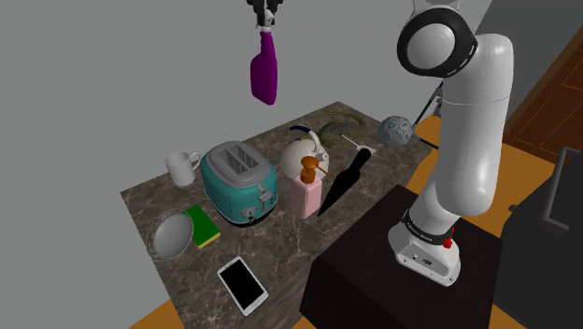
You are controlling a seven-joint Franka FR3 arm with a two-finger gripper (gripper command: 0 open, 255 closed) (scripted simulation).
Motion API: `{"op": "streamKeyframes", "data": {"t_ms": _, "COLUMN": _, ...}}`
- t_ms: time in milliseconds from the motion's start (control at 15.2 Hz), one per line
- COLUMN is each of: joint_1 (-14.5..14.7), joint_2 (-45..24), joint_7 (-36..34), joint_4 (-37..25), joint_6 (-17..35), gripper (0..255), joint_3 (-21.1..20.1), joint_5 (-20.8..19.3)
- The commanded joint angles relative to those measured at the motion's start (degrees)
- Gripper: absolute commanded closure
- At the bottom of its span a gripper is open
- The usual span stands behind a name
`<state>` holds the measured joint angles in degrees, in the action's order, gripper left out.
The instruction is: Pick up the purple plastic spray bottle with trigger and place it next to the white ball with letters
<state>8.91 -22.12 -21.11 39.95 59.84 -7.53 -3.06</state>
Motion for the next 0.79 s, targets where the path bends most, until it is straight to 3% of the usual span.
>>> {"op": "streamKeyframes", "data": {"t_ms": 0, "joint_1": -2.18, "joint_2": 6.43, "joint_7": 1.56, "joint_4": 9.98, "joint_6": 4.46, "gripper": 255, "joint_3": 0.14, "joint_5": 0.86}}
{"op": "streamKeyframes", "data": {"t_ms": 264, "joint_1": -6.29, "joint_2": 16.98, "joint_7": 6.55, "joint_4": 26.02, "joint_6": 10.04, "gripper": 255, "joint_3": 1.98, "joint_5": 2.41}}
{"op": "streamKeyframes", "data": {"t_ms": 726, "joint_1": -10.94, "joint_2": 28.6, "joint_7": 15.71, "joint_4": 42.12, "joint_6": 14.57, "gripper": 255, "joint_3": 6.65, "joint_5": 2.84}}
